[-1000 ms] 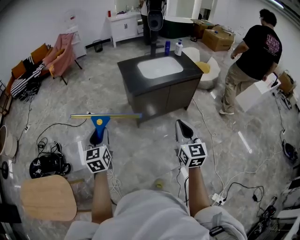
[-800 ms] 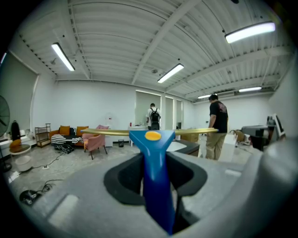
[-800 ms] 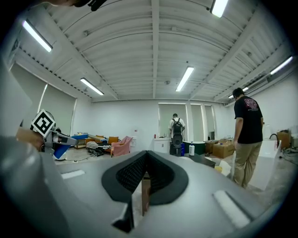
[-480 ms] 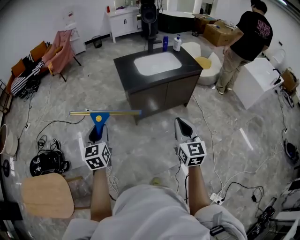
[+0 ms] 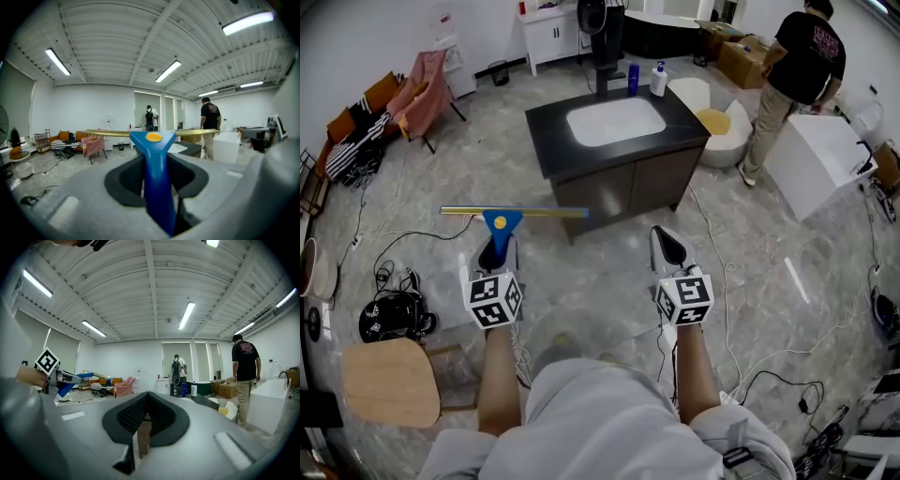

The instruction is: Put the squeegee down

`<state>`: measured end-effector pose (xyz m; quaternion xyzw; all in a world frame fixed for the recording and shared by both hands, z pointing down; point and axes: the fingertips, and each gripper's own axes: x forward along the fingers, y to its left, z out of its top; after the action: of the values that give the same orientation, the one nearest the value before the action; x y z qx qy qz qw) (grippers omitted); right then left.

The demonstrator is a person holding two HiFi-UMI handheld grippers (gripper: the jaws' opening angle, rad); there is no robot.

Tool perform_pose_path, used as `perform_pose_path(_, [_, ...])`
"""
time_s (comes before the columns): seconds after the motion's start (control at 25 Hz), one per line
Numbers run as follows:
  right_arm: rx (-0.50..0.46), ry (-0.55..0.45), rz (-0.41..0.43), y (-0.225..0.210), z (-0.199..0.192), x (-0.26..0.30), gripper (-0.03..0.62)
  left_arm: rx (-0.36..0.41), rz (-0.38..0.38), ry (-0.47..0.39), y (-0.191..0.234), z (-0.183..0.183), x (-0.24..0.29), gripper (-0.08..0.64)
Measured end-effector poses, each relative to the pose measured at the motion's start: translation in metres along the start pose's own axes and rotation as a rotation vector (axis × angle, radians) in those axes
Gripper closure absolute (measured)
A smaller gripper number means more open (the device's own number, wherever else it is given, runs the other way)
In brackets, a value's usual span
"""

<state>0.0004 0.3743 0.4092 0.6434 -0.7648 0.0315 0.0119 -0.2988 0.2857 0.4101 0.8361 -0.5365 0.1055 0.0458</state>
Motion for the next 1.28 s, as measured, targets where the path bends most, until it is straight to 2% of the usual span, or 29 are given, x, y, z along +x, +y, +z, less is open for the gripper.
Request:
perform_pose_path(0.4, [0.038,-0.007,-0.003,-0.031,-0.005,0.062,0.589,0.010,-0.012,0.000,0.006,0.007,0.072,0.430])
perform_pose_path(0.92, [0.063,0.032,-0.050,-0.070,-0.004,0.212,0.589,0.009,-0.060,0.057,0.058,0.024,0.229,0.430])
perform_pose_path(1.28, [0.054,0.027,-0.076,-0.079,0.011,0.315,0.589,0.000,-0.102,0.057,0.102,0.046,0.325,0.430])
